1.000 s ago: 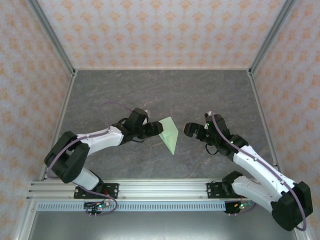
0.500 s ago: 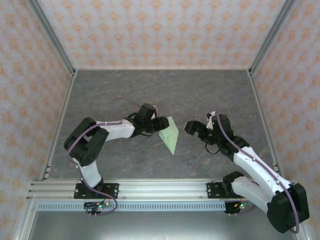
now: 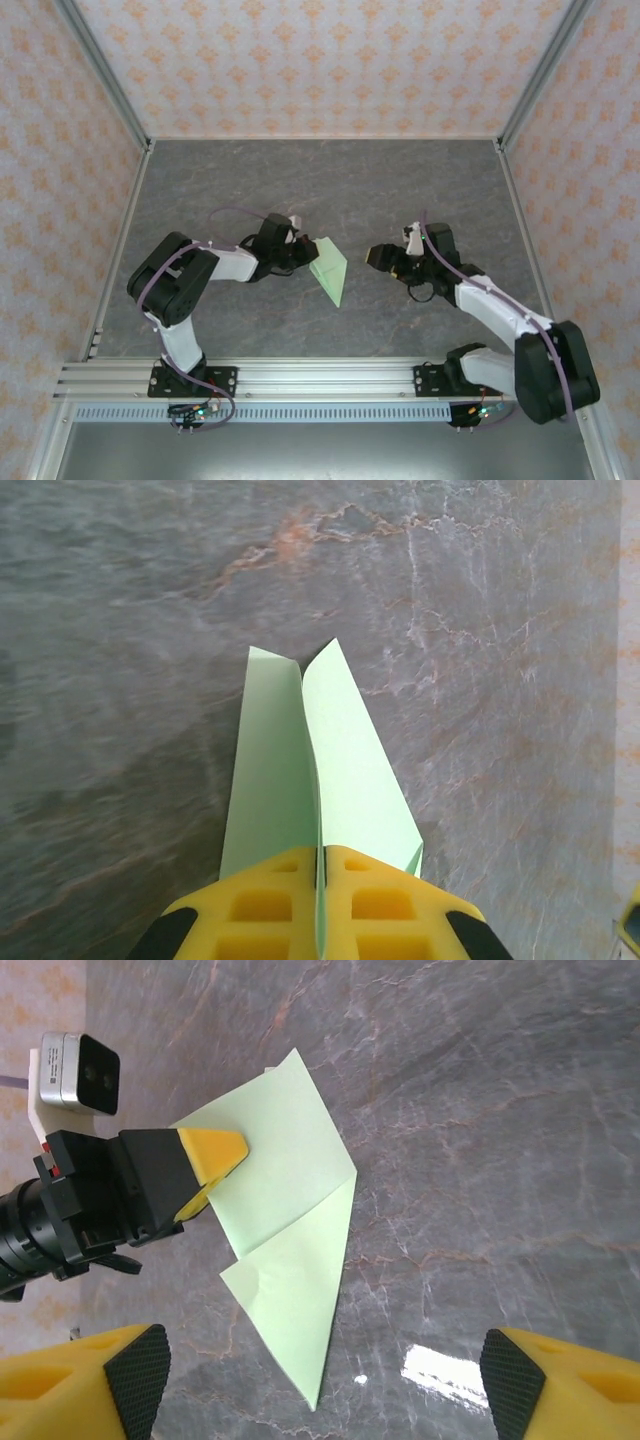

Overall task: Fold a paper plane with a square sheet of paper (fold left side to right side)
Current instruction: Fold the wing for the fifth time at the center of the table.

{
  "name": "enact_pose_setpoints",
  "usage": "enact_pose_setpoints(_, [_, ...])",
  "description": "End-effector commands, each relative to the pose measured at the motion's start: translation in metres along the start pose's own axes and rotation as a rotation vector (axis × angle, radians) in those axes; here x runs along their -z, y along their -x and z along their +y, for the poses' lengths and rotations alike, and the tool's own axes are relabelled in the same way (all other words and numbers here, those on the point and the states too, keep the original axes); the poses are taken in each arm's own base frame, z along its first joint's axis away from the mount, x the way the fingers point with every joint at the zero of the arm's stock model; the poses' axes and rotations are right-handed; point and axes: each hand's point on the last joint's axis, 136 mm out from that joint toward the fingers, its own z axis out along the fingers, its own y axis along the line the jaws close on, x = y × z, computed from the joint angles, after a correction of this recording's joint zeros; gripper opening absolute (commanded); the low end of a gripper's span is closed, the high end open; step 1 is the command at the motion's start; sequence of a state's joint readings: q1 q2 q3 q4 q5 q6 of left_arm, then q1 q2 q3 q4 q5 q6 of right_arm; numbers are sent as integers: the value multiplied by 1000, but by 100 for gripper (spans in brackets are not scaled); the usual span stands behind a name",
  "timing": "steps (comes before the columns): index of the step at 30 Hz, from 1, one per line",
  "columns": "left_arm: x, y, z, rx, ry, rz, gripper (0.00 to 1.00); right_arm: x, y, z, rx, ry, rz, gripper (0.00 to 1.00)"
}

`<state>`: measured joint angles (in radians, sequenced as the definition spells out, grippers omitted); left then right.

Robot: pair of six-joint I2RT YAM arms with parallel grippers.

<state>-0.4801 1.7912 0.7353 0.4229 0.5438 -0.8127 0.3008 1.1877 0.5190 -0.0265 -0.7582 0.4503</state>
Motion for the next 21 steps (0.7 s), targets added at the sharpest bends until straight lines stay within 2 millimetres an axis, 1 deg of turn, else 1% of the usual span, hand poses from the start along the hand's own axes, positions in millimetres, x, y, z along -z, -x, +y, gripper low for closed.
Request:
enact_pose_setpoints(1, [20,8,-44,-131,-183,-20,0,-13,16,37,149,160,26,82])
enact_pose_setpoints(4, [32,1,-56,-193,-242,2,0,-32,19,44,172,197,66,81])
enact_pose_setpoints(7, [49,-3,-68,-235,-309,-4,0,-42,29,46,204,237,23,81])
enact_pose_setpoints(10, [64,-9,-76,-291,-337,2,0,-52,33,52,214,289,37,81])
enact_pose_setpoints(13, [75,-15,-83,-323,-362,11,0,-57,32,63,229,385,63,80])
enact_pose_setpoints(16, [83,-17,-88,-336,-384,11,0,-58,31,76,240,489,84,79])
enact_pose_setpoints(19, [88,-19,-90,-345,-386,10,0,-59,25,81,242,530,105,78])
enact_pose_setpoints(21, [89,-18,-91,-348,-387,6,0,-60,20,83,244,542,126,73])
